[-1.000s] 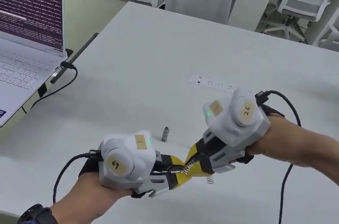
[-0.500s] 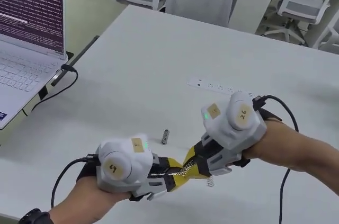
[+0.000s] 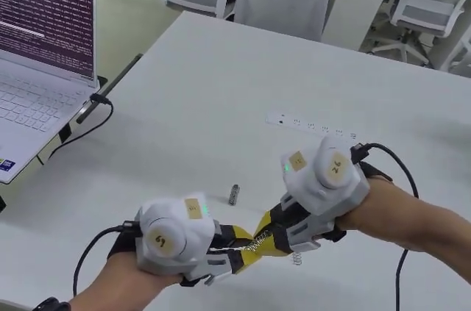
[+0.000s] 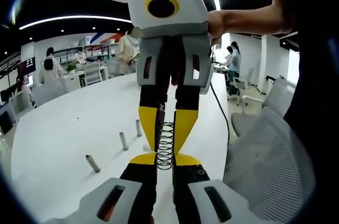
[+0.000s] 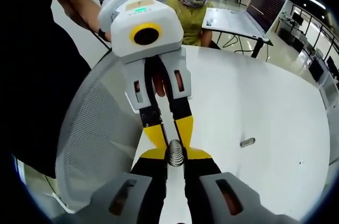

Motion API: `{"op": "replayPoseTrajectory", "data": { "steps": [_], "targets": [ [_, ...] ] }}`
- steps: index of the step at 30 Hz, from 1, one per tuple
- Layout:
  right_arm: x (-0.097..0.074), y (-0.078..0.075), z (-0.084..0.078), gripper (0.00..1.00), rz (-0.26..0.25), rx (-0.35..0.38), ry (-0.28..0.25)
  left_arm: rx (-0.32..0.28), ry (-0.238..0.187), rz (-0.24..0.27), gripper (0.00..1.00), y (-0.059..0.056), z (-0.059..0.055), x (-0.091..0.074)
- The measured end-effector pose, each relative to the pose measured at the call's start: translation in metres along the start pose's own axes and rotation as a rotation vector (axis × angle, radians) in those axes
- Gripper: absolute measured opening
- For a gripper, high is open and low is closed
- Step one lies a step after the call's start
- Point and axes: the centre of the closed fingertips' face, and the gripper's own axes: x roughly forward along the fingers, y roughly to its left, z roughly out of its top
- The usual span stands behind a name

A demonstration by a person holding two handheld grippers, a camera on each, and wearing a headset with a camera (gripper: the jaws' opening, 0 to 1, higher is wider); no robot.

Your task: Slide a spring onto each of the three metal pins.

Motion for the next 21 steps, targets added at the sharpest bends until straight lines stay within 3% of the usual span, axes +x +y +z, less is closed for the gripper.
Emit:
{"op": "replayPoseTrajectory", "data": {
  "steps": [9,21],
  "targets": [
    [0.0018,-0.0028,-0.0015,0.08,-0.012,0.003,-0.005,-0.036,-0.01,0.011,0.03,0.0036,-0.0026,0.0004],
    [-0.0043,-0.0084,-0.0092,0.08,-0.03,0.016,-0.005,-0.04,-0.003,0.027,0.04,0.0083,-0.0062,-0.0028]
  ]
}}
